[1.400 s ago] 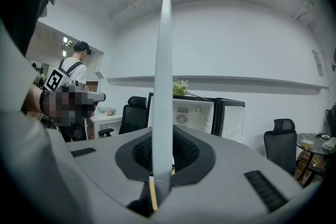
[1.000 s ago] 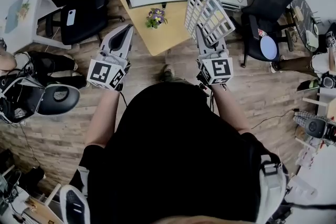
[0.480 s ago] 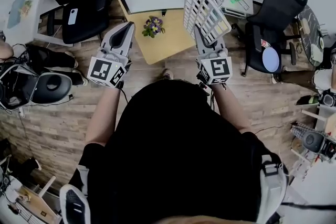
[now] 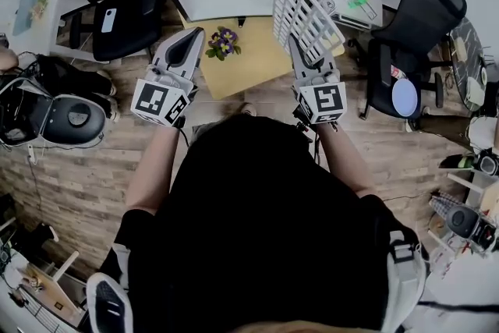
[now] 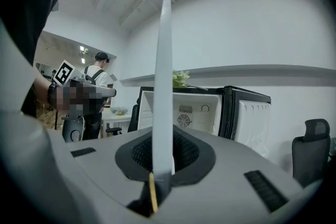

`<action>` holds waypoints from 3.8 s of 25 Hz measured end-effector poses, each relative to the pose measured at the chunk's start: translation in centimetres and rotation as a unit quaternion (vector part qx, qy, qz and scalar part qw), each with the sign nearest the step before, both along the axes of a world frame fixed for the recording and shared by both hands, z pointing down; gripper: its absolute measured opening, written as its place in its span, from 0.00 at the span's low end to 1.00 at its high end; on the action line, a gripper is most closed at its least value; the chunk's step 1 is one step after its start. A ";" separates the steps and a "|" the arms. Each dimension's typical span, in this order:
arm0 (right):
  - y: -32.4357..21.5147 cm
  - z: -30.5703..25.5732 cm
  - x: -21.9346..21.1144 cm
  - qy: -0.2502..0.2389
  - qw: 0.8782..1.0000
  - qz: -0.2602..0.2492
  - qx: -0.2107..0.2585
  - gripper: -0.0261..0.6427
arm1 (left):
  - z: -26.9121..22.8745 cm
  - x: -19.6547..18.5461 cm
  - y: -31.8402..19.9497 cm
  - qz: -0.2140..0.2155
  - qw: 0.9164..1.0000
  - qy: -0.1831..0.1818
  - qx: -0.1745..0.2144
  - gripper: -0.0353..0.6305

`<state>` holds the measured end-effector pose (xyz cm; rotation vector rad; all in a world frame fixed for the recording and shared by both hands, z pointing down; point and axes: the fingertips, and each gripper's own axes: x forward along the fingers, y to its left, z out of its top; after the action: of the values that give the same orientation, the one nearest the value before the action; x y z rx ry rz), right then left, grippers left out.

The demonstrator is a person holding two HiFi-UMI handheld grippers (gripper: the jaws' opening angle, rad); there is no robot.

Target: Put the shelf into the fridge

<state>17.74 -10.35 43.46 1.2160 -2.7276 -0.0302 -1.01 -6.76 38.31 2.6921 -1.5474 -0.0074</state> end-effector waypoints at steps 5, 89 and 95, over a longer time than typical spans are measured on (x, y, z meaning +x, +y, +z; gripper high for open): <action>-0.3 0.8 -0.2 -0.002 1.000 -0.006 -0.010 0.10 | 0.6 0.2 -0.4 0.002 1.000 -0.005 -0.010 0.08; -5.6 6.8 -6.0 -0.643 0.661 0.258 -0.288 0.11 | -1.5 -6.3 -5.4 0.194 0.981 -0.014 0.008 0.08; -6.3 7.2 -6.7 -0.667 0.634 0.252 -0.301 0.10 | -1.5 -6.7 -5.6 0.190 0.982 -0.016 0.007 0.08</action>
<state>11.00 -16.67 50.66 2.1033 -2.3719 2.4996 -7.72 -12.36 36.82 2.9635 -1.0161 0.0364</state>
